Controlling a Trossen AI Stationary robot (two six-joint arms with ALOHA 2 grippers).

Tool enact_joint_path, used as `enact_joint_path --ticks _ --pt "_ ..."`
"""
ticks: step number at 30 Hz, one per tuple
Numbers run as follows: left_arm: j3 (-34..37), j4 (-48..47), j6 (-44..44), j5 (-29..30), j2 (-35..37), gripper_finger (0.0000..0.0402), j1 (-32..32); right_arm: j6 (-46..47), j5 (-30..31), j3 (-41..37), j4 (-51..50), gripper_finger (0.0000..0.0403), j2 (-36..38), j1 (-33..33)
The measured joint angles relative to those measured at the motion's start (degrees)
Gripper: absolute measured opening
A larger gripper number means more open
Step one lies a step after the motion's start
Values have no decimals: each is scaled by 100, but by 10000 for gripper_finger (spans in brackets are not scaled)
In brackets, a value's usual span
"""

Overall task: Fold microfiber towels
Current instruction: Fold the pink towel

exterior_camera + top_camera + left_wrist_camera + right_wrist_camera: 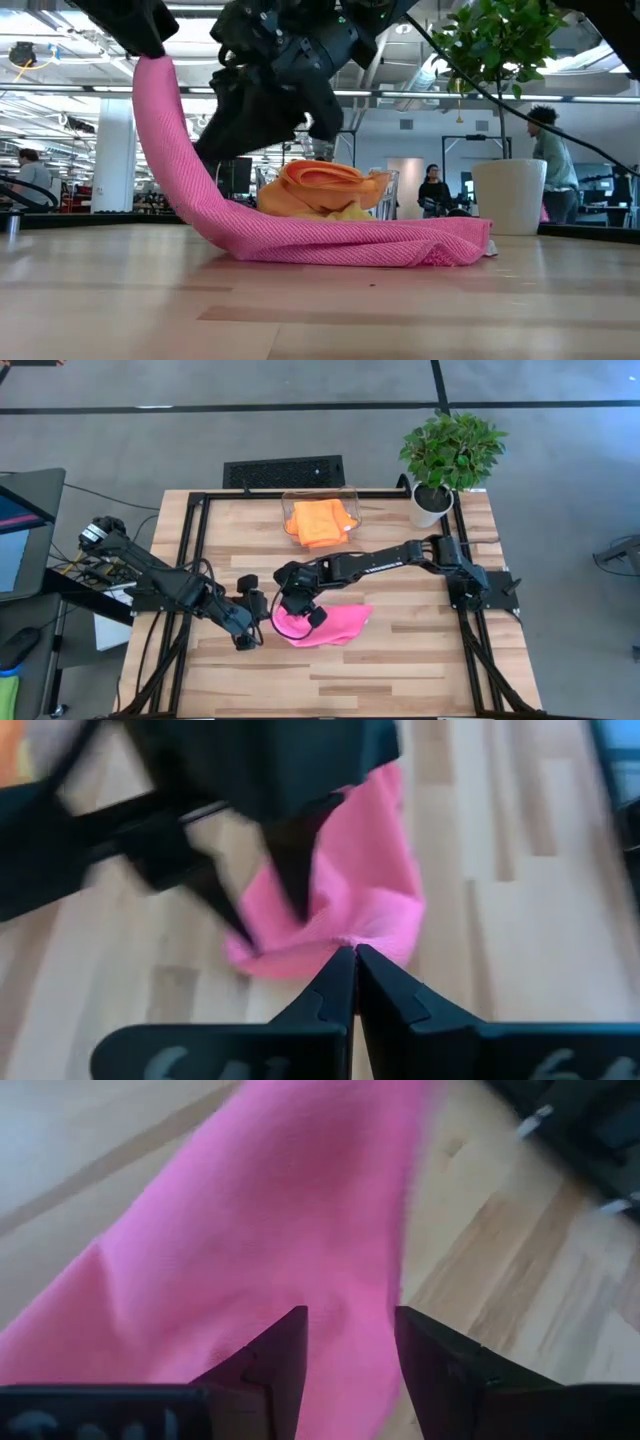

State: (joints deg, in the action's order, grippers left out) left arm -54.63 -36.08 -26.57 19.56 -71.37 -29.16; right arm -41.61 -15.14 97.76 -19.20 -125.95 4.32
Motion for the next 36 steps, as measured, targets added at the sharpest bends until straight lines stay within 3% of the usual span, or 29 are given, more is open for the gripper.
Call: enact_joint_path --ticks 6,15,22,36 --pt "2 -360 -207 322 0 0 8 -462 23 -7 -185 175 0 -16" --pt "2 -341 -271 124 0 0 27 -495 -1 -9 686 175 2 -298" --pt "2 -345 -195 117 0 0 105 -496 -1331 -9 688 175 2 -527" --pt "2 -345 153 119 0 0 435 -556 -1770 -11 855 175 2 -422"
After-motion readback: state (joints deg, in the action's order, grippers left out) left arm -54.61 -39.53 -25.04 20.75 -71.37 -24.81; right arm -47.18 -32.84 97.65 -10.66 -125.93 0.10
